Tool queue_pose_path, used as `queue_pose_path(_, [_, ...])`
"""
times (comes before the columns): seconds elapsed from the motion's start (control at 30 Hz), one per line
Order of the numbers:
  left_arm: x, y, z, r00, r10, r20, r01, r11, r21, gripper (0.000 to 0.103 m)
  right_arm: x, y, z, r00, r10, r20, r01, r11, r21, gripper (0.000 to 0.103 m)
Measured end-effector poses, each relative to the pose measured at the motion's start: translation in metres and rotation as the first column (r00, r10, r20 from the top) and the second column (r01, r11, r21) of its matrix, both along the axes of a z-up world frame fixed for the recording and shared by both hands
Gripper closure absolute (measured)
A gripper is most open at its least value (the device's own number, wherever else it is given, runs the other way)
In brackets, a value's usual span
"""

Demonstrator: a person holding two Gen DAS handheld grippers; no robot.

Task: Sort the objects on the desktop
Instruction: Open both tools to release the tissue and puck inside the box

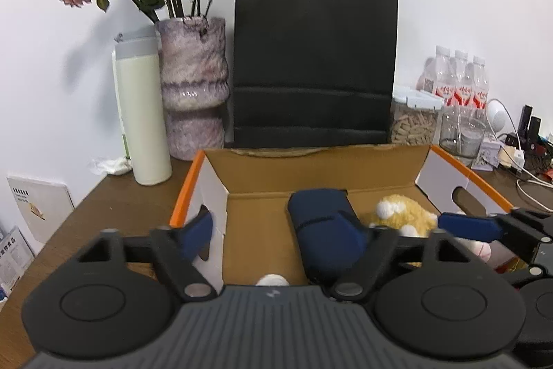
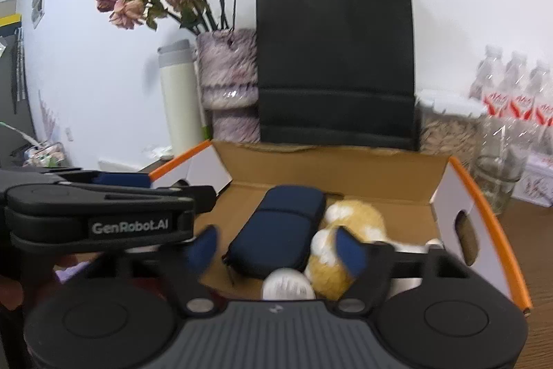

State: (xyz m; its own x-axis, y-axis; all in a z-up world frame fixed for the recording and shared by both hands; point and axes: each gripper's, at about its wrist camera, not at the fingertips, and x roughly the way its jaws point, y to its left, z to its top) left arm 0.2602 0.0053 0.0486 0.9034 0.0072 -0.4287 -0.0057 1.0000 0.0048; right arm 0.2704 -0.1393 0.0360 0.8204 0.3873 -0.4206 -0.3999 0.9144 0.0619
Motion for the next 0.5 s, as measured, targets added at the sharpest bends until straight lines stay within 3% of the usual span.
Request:
queue_pose_path(0.03, [-0.0016,-0.0005,0.0014,1.0,0.008,0.013,-0.008,1.0,0.003,0.003,-0.001,0.0006,0.0011,1.0,-0.003,0.008,0.003,1.0,-0.002,0.017])
queue_pose_path(0.13, [-0.0052,-0.0016,0.0053,0.999,0.023,0.049,-0.023,1.0,0.007,0.0,-0.0009,-0.0001,0.0026,1.0,-0.008,0.01,0.008,1.0,0.004,0.001])
queue_pose_path(0.5, [-0.0038,-0.0007,0.0039,0.998,0.04,0.042,-0.04,0.999,0.003,0.0,-0.0004,0.002,0.0015,1.0,-0.028,0.002,0.028,0.999,-0.02,0.0])
